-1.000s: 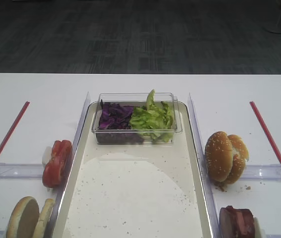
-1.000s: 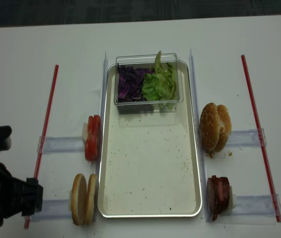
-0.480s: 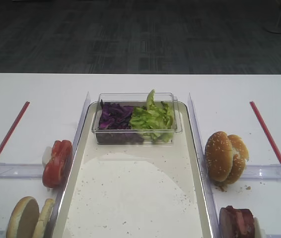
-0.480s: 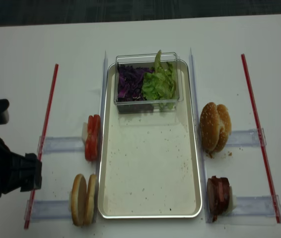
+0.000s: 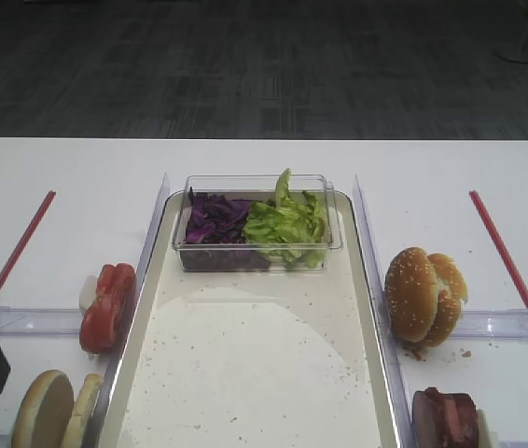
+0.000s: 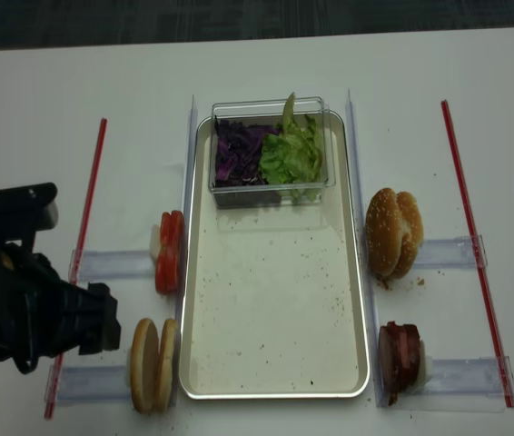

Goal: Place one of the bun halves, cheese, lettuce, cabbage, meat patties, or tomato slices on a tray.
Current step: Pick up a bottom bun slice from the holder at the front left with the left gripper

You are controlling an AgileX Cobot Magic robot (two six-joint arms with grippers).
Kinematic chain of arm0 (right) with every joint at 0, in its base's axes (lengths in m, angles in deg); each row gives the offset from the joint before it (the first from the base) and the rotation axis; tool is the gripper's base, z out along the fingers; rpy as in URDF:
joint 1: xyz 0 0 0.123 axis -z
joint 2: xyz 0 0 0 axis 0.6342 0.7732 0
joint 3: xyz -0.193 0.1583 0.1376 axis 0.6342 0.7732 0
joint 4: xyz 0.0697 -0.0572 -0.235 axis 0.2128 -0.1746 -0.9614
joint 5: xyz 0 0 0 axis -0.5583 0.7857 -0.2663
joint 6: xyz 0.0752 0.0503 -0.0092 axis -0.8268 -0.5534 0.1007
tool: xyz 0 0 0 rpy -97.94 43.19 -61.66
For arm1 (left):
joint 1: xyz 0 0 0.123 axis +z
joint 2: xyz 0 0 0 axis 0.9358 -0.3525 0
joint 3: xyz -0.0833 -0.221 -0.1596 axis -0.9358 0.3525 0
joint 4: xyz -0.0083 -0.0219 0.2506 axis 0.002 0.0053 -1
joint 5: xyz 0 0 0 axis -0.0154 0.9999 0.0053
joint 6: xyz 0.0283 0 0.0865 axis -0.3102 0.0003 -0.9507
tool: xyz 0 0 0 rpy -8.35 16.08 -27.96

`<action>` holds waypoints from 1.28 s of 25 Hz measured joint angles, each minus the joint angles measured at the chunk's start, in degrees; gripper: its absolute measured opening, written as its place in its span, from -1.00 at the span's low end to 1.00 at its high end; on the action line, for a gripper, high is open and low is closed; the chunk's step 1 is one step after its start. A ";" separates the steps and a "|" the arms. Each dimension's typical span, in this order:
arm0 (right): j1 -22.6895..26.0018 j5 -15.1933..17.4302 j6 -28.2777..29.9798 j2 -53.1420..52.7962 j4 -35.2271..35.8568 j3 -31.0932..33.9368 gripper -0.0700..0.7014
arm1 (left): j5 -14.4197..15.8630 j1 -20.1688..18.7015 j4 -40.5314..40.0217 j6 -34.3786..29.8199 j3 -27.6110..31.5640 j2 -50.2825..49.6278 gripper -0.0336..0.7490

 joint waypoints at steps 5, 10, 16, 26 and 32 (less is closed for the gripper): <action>0.00 0.00 0.00 0.00 0.00 0.00 0.01 | -0.60 -9.46 -0.87 7.43 -2.35 -0.09 0.61; 0.00 0.00 0.00 0.00 0.00 0.00 0.01 | -1.50 -17.48 -3.10 14.69 -4.73 -0.29 0.61; 0.00 0.00 0.10 0.00 0.00 0.00 0.01 | -1.50 -24.28 -3.98 17.76 -5.60 -5.50 0.61; 0.00 0.00 0.10 0.00 0.00 0.00 0.01 | -4.31 -30.42 -4.20 19.85 -5.73 -9.57 0.61; 0.00 0.00 0.32 0.00 0.00 0.00 0.01 | -6.20 -32.18 -4.20 20.88 -5.73 -9.57 0.61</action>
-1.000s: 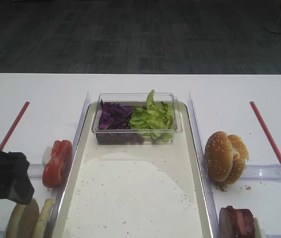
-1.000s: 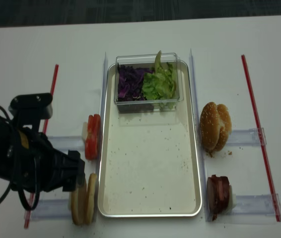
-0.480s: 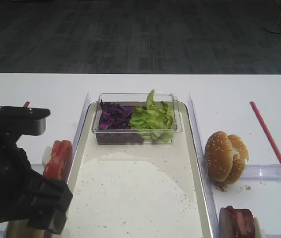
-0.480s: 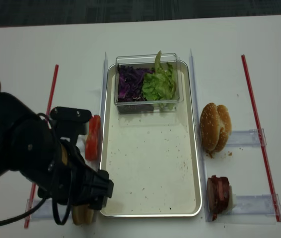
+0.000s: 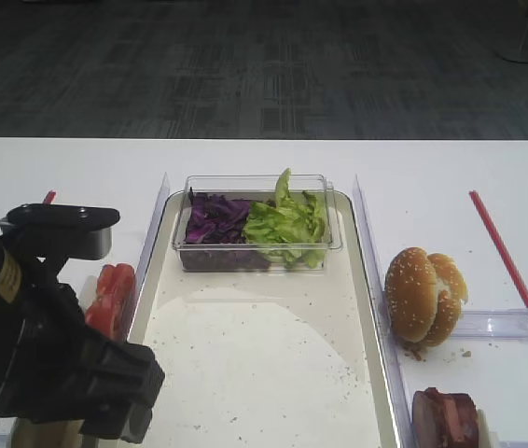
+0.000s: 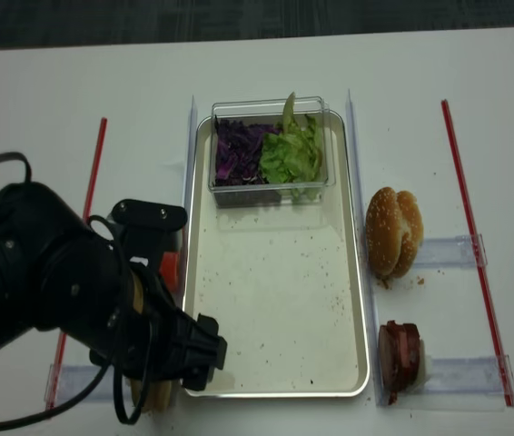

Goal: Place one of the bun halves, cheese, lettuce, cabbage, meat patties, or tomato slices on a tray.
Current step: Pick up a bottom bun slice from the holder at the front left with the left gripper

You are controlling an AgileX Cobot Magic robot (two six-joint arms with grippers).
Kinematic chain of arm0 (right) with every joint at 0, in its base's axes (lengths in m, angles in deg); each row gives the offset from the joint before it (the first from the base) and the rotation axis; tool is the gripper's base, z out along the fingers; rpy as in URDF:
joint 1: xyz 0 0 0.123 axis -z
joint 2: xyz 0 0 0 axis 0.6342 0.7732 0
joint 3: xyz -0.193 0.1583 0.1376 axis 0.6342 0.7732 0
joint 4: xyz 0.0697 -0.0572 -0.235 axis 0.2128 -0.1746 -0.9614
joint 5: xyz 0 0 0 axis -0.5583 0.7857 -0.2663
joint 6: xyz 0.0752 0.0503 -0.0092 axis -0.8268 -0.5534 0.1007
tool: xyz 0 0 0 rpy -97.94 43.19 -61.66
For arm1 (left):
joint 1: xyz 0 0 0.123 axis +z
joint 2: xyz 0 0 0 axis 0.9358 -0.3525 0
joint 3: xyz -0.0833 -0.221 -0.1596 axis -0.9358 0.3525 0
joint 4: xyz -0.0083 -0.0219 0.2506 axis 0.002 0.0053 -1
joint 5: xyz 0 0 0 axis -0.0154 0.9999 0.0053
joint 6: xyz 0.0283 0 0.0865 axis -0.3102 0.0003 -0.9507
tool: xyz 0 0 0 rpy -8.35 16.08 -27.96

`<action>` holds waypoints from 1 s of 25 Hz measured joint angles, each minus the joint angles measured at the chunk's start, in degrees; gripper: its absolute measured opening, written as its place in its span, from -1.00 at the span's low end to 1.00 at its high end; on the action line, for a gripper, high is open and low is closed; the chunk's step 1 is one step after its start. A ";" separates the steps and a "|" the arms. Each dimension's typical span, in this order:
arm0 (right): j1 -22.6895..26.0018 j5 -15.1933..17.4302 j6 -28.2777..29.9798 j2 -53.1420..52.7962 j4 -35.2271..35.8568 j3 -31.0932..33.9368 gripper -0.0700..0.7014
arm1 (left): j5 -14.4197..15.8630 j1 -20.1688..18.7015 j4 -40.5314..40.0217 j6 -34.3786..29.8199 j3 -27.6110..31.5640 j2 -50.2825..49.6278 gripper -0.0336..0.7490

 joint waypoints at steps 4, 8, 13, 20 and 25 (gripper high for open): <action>0.00 0.00 -0.10 0.00 0.00 0.00 0.01 | -0.77 -0.47 -0.13 0.21 0.00 -1.14 0.61; 0.00 0.00 -0.10 0.00 0.00 0.00 0.01 | -1.25 -0.47 -0.24 0.21 0.00 -4.12 0.61; 0.00 0.00 -0.10 0.00 0.00 0.00 0.01 | -2.87 -0.47 -1.27 0.21 0.00 -7.38 0.61; 0.00 0.00 -0.10 -0.08 0.00 0.00 0.01 | -3.09 -0.47 -3.47 0.21 0.00 -8.49 0.61; 0.00 0.00 -0.10 -0.08 0.00 0.00 0.01 | -3.12 -0.47 -4.38 0.21 0.00 -8.49 0.48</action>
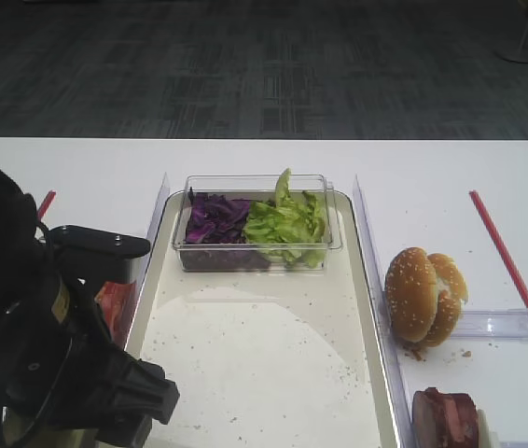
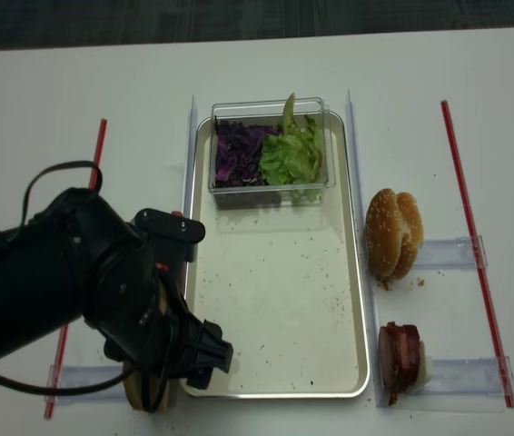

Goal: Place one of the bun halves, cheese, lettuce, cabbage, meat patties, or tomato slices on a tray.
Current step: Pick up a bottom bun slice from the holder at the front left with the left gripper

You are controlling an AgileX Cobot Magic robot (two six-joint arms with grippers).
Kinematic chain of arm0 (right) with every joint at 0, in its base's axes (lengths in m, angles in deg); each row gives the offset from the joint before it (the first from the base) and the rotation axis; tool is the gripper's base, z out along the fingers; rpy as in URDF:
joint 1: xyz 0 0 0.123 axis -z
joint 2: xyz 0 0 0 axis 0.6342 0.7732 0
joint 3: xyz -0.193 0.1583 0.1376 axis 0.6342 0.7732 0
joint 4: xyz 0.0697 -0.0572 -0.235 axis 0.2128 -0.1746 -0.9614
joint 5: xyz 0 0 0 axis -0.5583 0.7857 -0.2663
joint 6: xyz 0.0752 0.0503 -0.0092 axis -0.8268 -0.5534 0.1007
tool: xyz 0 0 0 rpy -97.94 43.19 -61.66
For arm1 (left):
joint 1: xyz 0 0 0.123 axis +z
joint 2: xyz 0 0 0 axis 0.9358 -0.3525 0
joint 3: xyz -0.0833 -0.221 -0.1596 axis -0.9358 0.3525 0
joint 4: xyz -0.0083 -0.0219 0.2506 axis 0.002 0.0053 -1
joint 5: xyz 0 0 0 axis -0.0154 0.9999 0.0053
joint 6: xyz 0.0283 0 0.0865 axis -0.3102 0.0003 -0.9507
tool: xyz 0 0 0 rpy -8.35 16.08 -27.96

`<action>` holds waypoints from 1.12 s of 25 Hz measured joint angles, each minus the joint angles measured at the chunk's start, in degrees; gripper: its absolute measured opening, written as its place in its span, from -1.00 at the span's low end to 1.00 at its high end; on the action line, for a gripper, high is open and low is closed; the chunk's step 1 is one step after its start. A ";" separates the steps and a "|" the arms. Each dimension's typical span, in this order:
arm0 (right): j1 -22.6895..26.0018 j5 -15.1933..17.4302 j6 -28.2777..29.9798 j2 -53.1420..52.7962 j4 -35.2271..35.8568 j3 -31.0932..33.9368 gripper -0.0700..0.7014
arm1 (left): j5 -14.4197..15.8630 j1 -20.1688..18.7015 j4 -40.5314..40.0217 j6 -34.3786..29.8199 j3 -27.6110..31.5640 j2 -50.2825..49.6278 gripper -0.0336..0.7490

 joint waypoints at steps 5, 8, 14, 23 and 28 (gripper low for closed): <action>0.00 0.00 0.00 0.00 0.00 0.00 0.01 | 0.00 0.00 -0.24 0.00 0.00 0.00 0.17; 0.00 0.00 0.00 0.00 0.00 0.00 0.01 | 0.00 0.00 -0.24 0.11 0.00 0.00 -0.01; 0.00 0.00 0.00 0.00 0.00 0.00 0.01 | 0.00 0.00 -0.71 0.11 0.00 0.00 -0.42; 0.00 0.00 0.00 0.00 0.00 0.00 0.01 | 0.33 0.00 -1.49 0.21 0.00 0.00 -0.73; 0.00 0.00 0.00 0.00 0.00 0.00 0.01 | 0.44 0.00 -1.62 0.21 0.00 0.00 -0.74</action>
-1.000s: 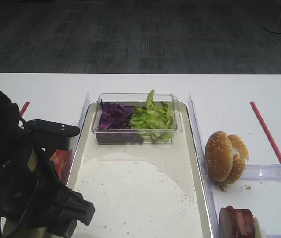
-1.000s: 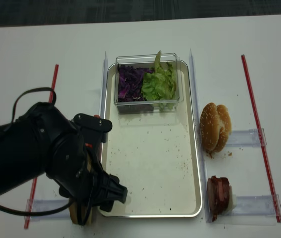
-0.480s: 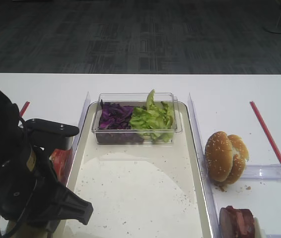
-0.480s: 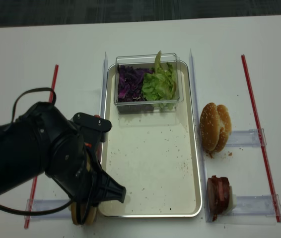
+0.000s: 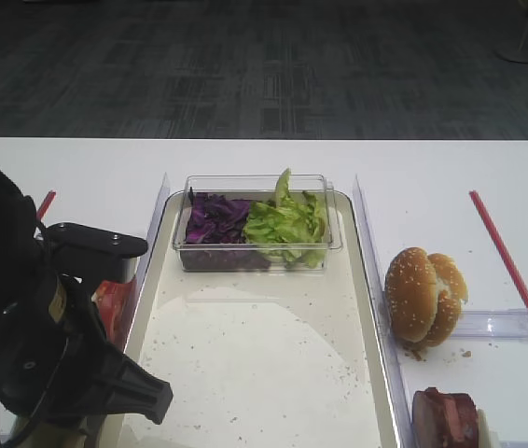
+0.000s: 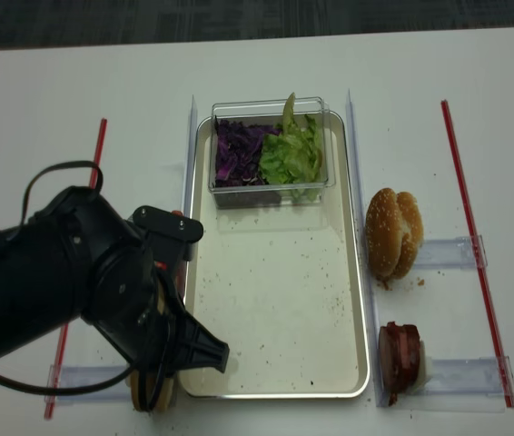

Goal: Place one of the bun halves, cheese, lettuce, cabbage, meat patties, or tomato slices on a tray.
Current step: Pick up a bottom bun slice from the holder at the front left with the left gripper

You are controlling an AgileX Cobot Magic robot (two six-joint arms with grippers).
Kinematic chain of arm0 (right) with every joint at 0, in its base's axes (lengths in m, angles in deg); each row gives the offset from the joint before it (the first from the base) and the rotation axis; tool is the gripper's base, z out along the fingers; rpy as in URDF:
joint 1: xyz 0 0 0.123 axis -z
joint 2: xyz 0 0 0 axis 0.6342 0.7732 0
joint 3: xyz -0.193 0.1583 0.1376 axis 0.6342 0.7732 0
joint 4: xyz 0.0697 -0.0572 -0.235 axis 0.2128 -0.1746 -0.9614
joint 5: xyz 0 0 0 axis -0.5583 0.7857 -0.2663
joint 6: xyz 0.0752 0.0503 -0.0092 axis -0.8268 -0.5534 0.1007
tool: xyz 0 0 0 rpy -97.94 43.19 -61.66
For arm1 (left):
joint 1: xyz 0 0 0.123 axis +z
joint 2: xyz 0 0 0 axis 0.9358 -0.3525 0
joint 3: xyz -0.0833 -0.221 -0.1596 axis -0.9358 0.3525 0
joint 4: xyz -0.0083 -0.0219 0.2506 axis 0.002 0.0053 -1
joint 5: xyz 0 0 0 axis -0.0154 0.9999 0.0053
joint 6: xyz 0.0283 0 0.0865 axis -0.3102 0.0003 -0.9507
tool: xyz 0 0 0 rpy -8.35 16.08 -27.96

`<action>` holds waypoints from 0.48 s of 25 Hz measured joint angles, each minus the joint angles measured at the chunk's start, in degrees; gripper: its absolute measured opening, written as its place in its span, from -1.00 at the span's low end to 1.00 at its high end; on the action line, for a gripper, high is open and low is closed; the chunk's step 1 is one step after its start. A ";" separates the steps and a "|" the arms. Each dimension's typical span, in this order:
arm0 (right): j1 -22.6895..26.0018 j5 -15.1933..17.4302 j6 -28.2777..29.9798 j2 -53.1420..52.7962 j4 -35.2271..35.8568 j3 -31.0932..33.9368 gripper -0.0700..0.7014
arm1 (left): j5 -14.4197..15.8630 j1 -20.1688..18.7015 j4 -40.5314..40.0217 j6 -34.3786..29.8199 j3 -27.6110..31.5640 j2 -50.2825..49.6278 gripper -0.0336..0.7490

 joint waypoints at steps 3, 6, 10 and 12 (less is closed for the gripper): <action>0.00 0.00 -0.10 0.00 0.00 0.00 0.01 | 0.00 0.00 0.00 0.00 0.00 0.00 -0.75; 0.00 0.00 -0.10 0.00 0.00 0.00 0.01 | 1.26 0.00 0.00 0.00 -0.74 0.00 -0.75; 0.00 0.00 -0.10 0.00 0.00 0.00 0.01 | 3.69 0.00 -0.12 0.00 -3.87 0.00 -0.75; 0.00 0.00 -0.10 0.00 0.00 0.00 0.01 | 4.23 0.00 -0.25 0.00 -4.95 0.00 -0.75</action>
